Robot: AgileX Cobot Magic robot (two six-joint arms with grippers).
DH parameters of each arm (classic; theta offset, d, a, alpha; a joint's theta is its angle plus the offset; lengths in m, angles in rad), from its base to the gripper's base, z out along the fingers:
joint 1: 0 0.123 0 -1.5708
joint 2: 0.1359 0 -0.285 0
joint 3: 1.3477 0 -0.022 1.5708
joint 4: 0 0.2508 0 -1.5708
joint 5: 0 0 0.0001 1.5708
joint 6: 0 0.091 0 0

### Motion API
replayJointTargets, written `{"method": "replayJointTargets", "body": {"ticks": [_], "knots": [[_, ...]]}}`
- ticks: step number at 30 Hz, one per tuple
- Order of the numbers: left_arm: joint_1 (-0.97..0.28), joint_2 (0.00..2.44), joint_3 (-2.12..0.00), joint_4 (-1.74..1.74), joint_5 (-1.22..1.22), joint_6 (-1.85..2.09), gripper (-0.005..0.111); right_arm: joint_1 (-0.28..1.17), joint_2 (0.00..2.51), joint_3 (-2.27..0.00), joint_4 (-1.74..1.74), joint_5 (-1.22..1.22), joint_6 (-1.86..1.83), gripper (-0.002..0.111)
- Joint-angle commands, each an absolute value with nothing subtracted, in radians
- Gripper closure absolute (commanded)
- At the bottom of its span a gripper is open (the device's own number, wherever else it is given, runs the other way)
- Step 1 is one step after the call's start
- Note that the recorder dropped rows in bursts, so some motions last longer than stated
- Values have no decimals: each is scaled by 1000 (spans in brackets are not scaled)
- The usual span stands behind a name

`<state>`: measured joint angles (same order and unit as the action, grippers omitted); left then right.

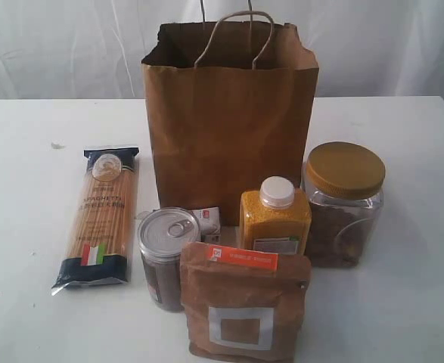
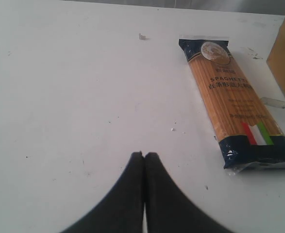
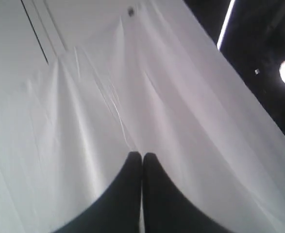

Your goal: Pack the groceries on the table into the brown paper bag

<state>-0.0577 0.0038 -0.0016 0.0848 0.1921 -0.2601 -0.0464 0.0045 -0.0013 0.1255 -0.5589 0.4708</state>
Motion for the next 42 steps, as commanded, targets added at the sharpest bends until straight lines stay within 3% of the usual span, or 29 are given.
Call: {"method": "replayJointTargets", "body": {"ticks": [1,5,13,25,37,42], "knots": [[-64,0,0,86,187,-261,107,-42,0,-24,189,-925,551,108],[-64,0,0,86,187,-261,107,-42,0,-148,182,-958,565,108],[-64,0,0,86,187,-261,107,-42,0,-331,184,-518,367,108],[-64,0,0,86,187,-261,107,-42,158,-338,209,-526,311,108],[-64,0,0,86,187,-261,107,-42,763,-671,205,586,-192,108],[-64,0,0,86,187,-261,107,-42,1034,-845,210,826,-229,108]]}}
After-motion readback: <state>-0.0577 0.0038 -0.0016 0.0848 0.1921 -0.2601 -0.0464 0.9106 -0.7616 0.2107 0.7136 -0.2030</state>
